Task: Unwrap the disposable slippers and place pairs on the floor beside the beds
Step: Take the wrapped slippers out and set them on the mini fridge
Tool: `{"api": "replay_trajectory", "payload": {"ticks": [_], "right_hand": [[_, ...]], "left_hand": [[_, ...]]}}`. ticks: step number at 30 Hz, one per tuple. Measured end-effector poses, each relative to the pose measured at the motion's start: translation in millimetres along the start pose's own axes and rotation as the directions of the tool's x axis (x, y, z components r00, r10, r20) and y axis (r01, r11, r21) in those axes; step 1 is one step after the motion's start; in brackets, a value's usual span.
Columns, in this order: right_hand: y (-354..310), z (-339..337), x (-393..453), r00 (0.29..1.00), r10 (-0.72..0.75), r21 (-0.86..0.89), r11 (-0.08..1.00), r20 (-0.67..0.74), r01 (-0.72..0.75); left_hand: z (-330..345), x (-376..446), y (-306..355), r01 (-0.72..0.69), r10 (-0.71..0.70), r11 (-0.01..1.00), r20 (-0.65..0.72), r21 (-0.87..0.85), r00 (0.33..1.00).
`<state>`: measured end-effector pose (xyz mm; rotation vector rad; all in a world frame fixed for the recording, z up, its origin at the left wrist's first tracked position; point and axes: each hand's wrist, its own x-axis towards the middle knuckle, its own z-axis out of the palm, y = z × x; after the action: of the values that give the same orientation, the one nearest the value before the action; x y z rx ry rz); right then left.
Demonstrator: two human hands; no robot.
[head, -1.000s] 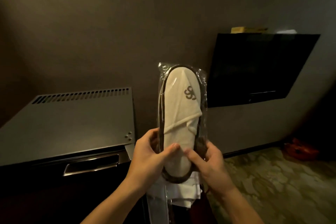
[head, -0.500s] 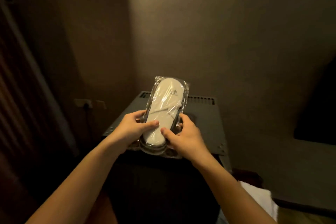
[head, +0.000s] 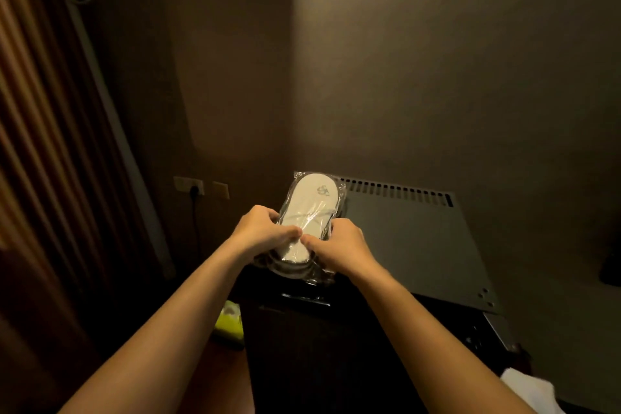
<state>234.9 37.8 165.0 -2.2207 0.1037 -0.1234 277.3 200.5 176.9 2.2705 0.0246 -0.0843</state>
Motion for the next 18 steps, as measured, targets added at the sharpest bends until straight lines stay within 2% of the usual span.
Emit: {"api": "replay_trajectory", "payload": {"ticks": [2,5,9,12,13,15,18], "right_hand": [[0,2,0,1.0,-0.006,0.005,1.0,-0.017,0.006],[0,4,0,0.999,-0.005,-0.021,1.0,-0.048,0.004],[-4,0,-2,1.0,0.016,-0.045,0.999,-0.021,-0.017],[-7,-12,-10,0.999,0.027,-0.089,0.996,-0.019,-0.029],[-7,-20,-14,0.999,0.018,-0.121,0.992,-0.038,-0.022],[-2,-40,-26,0.993,-0.009,-0.174,0.985,-0.115,-0.011],[18,-81,-52,0.973,-0.05,-0.152,0.988,-0.227,0.015]], "left_hand": [[1,0,4,-0.007,0.014,0.986,-0.044,0.165,0.999],[6,0,11,0.014,0.012,0.951,-0.082,0.31,0.997],[7,-6,15,0.023,0.008,0.919,-0.078,0.393,0.997],[7,-16,21,-0.055,0.145,0.902,-0.18,0.428,0.973],[8,-23,27,-0.135,0.238,0.912,-0.231,0.387,0.944],[19,-44,48,-0.378,0.422,0.905,-0.3,0.195,0.855],[54,-82,81,-0.622,0.592,0.782,-0.26,-0.042,0.763]]}}
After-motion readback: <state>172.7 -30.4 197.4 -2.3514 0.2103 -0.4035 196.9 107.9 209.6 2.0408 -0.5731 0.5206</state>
